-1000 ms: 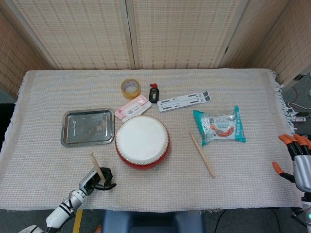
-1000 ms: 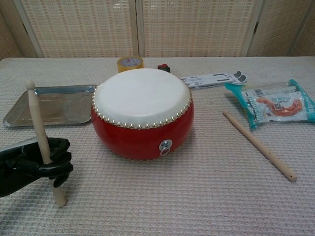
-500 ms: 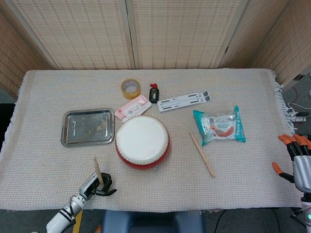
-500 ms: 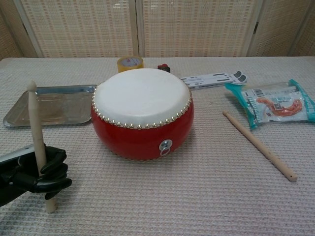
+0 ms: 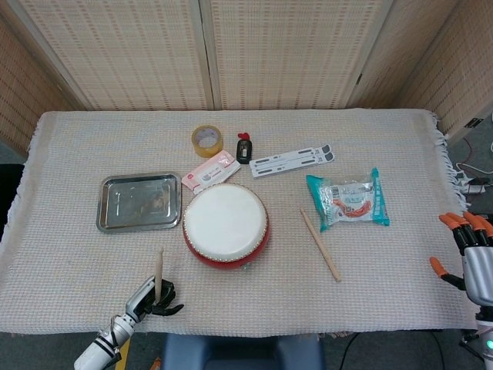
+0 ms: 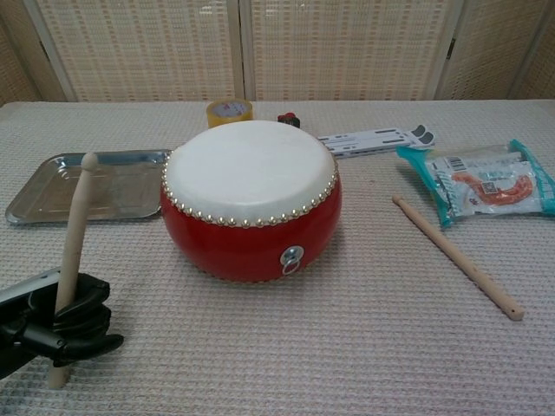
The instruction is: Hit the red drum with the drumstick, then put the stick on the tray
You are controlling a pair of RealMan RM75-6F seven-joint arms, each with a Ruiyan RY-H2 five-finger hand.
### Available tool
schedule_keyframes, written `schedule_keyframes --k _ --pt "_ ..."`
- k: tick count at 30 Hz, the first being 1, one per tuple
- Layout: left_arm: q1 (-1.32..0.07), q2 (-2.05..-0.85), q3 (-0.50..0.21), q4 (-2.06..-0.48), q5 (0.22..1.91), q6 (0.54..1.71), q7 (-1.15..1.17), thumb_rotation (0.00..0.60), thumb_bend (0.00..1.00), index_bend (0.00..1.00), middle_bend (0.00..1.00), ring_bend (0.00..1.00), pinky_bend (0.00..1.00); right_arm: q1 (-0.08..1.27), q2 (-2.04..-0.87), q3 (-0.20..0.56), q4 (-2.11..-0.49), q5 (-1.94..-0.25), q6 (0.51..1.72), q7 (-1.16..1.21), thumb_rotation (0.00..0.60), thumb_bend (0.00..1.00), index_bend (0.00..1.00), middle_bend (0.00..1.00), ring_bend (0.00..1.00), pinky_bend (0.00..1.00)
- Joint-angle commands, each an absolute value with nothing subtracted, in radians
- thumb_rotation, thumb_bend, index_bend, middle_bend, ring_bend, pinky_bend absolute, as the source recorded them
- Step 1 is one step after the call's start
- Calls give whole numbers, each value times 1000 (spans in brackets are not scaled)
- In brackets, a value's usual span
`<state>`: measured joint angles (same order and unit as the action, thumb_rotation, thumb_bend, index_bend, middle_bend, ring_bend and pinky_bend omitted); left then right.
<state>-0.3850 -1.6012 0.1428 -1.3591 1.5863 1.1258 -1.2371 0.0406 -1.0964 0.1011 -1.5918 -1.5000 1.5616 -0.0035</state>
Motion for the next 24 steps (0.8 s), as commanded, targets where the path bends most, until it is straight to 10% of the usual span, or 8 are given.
schedule_keyframes --k 1,13,24 --pt "-377 -1610 129 -1358 1570 1133 -1224 600 322 966 1000 949 964 40 -1096 101 -1592 -1500 1562 -4 600 237 179 166 65 121" --pt "-380 -1611 68 -1329 1546 1156 -1064 600 790 1000 1000 1000 1000 41 -1096 102 -1588 -1504 1564 2 600 237 179 166 65 121" --pt "-485 -1419 -98 -1401 1513 1166 -664 600 812 1000 1000 1000 1000 52 -1083 116 -1577 -1524 1581 8 600 237 179 166 65 121"
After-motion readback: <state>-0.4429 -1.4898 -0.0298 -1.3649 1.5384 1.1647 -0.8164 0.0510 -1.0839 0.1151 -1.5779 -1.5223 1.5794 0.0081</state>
